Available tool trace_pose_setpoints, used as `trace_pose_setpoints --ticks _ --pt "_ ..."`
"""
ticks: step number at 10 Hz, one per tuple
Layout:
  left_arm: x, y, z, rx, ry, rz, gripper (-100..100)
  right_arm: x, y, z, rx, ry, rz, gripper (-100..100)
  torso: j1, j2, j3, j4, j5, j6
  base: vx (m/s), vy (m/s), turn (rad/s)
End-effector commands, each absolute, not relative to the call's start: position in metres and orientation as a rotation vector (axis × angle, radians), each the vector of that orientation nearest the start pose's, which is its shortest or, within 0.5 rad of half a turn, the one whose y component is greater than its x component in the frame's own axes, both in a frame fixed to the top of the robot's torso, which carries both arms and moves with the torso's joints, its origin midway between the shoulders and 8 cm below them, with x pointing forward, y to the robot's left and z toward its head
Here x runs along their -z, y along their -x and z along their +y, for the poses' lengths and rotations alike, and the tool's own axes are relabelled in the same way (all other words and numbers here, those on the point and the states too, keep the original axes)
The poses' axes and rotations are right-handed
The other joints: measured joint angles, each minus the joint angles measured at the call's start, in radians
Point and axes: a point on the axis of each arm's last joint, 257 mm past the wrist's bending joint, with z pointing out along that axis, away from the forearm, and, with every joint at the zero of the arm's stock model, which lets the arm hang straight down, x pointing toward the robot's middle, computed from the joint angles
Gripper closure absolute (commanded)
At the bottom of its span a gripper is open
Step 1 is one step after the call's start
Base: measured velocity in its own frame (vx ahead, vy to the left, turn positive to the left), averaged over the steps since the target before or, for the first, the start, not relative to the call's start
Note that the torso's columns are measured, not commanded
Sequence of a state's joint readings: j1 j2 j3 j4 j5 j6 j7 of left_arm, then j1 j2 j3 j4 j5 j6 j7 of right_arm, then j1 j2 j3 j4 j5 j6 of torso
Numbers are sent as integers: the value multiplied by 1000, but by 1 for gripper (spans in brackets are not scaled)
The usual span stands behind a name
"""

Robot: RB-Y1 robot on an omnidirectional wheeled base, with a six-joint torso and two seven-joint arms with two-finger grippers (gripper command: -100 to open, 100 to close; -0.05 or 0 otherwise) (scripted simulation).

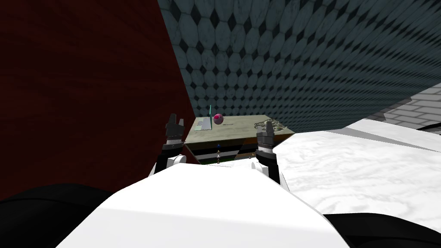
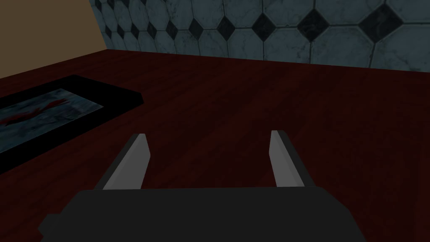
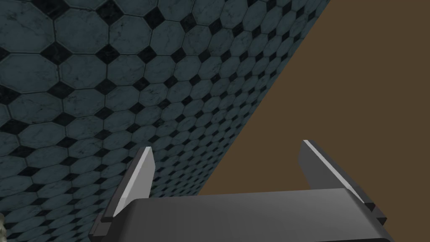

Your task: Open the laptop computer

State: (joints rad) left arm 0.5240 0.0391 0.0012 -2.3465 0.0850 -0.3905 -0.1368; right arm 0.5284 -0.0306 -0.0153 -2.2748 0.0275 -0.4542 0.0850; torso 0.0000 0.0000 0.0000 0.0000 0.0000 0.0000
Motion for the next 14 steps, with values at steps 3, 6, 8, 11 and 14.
trace_pose_setpoints --ticks 3,6,8,11,14 --pt "-26 -346 287 1211 679 678 0 -4 -350 -284 -1164 -642 726 0 0 175 -351 176 0 0 0 0 0" --pt "-26 -346 287 1211 678 678 0 -4 -350 -284 -1164 -642 726 0 0 396 -792 396 0 0 0 0 0" --pt "-26 -346 287 1211 678 678 0 -4 -350 -284 -1164 -642 725 0 0 544 -1087 544 0 0 0 0 0" --pt "-19 -356 291 1175 667 753 -100 -4 -350 -284 -1164 -642 726 0 -1 725 -1451 724 0 0 5 -23 -60" --pt "-10 -369 306 1104 667 836 -100 -4 -350 -284 -1164 -643 726 0 -1 738 -1476 738 0 0 -1 -62 -104"
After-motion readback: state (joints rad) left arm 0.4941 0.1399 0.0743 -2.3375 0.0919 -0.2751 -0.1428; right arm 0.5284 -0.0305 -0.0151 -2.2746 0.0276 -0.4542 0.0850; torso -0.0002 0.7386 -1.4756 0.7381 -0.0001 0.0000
